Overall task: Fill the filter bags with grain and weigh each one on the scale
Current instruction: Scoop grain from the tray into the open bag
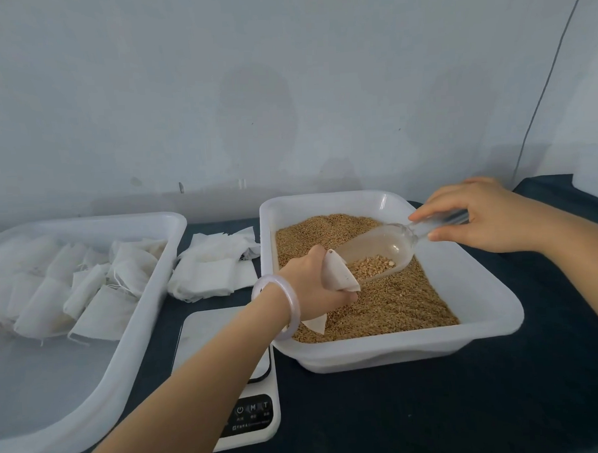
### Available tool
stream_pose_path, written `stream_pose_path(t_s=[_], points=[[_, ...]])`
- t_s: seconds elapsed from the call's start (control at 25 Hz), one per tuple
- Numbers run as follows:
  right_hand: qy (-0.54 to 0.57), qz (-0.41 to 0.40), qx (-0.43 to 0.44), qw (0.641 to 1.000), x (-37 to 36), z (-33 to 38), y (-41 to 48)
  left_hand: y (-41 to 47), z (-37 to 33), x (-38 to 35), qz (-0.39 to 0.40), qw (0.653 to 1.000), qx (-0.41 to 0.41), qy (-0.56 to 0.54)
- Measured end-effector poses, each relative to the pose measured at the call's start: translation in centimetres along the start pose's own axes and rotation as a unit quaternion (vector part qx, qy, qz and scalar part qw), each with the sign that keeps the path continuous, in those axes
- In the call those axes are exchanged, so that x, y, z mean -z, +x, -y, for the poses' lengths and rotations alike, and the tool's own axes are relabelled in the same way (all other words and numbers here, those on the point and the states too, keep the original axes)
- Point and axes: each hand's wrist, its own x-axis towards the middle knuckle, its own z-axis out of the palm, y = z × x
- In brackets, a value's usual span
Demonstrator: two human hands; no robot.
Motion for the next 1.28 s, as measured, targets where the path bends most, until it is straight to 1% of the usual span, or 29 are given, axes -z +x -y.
stream_pose_path(t_s=[0.32,0.64,0.88,1.12,1.28], points=[[-0.033,-0.007,0.013,0.999,0.5,0.9,0.5,0.2,0.1,-0.2,0.014,0.998,0.017,-0.063],[-0.058,-0.008,0.008,0.998,0.6,1.2,0.6,-0.1,0.1,-0.4,0.012,0.999,0.018,-0.047],[-0.030,-0.015,0.009,0.999,0.6,1.1,0.5,-0.2,0.0,-0.3,0.011,0.999,0.016,-0.049],[-0.055,-0.019,0.020,0.998,0.6,1.2,0.6,-0.3,-0.1,-0.3,0.013,0.999,0.022,-0.048],[-0.047,-0.012,0.021,0.999,0.9,1.3,0.7,-0.5,0.0,-0.3,0.010,0.998,0.022,-0.057]])
